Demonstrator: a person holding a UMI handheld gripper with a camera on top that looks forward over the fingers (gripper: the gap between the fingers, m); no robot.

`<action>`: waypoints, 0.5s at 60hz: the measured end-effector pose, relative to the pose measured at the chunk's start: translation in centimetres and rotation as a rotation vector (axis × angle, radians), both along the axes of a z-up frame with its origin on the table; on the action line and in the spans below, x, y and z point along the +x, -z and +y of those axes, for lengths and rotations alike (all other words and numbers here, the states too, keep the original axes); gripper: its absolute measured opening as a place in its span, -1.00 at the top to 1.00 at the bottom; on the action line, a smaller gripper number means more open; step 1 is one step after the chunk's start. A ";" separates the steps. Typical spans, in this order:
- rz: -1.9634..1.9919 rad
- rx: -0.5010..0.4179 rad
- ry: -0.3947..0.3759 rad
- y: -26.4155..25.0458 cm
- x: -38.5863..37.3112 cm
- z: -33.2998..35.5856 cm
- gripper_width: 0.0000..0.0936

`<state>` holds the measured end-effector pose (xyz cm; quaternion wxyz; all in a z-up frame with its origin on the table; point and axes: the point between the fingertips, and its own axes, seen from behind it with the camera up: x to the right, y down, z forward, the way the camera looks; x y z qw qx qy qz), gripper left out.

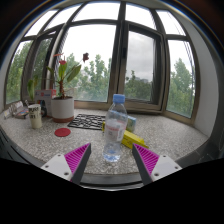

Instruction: Pour water

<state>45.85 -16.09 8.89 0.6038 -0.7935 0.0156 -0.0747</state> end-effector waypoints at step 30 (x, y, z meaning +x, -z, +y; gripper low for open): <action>-0.002 0.101 -0.021 1.3 2.2 12.2 0.29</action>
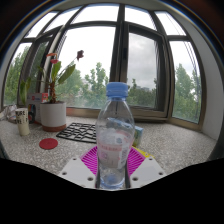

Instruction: Pour water

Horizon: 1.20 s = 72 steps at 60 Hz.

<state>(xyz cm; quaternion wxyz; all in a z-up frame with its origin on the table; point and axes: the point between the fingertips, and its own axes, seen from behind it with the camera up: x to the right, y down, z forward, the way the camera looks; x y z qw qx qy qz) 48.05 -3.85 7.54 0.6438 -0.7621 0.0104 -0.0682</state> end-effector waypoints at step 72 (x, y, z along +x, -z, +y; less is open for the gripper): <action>-2.356 0.181 -0.097 -21.0 -36.5 16.6 0.40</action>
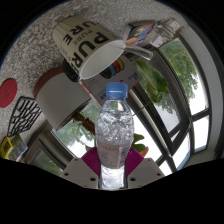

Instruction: Pour water

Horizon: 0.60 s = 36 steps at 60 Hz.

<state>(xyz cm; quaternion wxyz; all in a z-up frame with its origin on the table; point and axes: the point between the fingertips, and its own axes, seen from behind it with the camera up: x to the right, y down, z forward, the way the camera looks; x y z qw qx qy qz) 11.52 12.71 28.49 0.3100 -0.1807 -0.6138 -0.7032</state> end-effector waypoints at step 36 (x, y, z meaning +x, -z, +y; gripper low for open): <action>1.362 0.015 -0.208 -11.7 4.0 -5.3 0.40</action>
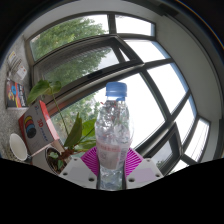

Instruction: Pour water

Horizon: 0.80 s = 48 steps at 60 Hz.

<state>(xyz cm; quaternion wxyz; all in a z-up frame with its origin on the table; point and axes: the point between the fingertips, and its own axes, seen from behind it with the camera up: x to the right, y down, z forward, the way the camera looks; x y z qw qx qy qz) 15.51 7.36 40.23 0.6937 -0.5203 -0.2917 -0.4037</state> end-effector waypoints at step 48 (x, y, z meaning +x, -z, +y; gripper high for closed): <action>0.980 -0.384 0.007 32.8 7.7 2.8 0.16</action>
